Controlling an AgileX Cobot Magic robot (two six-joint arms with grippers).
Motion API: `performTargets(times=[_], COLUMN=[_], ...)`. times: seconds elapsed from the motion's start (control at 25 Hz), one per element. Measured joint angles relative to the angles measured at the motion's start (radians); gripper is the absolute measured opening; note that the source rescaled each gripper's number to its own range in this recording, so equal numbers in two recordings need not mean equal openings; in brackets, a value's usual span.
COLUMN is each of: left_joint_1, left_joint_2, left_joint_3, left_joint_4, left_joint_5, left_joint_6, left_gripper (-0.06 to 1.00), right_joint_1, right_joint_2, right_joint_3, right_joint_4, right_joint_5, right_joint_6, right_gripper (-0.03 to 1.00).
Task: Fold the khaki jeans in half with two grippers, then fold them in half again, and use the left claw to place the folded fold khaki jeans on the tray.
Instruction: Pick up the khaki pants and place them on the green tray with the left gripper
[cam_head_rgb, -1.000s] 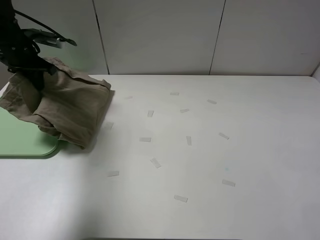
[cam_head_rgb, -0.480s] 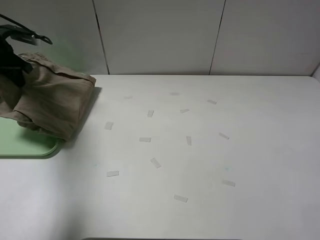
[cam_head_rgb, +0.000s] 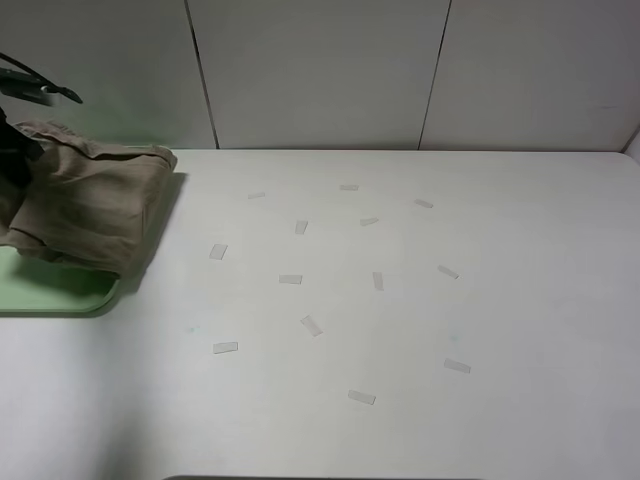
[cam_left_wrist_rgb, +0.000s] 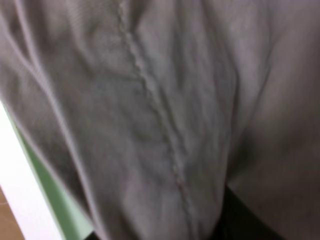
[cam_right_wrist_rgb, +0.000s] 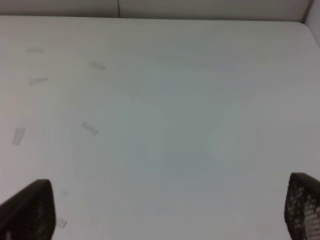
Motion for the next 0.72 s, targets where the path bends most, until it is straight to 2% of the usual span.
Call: performTargets(times=[0.36,0.72], left_joint_1=[0.048,0.058], left_joint_2=[0.0,0.0], left_joint_3=[0.0,0.0], left_joint_4=[0.004,-0.02], left_joint_5=[-0.01,-0.052], left_joint_6=[0.041,0.069], left_gripper=[0.11,0.11], right_joint_1=[0.0,0.0], right_joint_2=[0.0,0.0], right_joint_3=[0.0,0.0], right_joint_4=[0.0,0.0], right_joint_5=[0.0,0.0], right_joint_6=[0.0,0.0], right_gripper=[1.0,1.0])
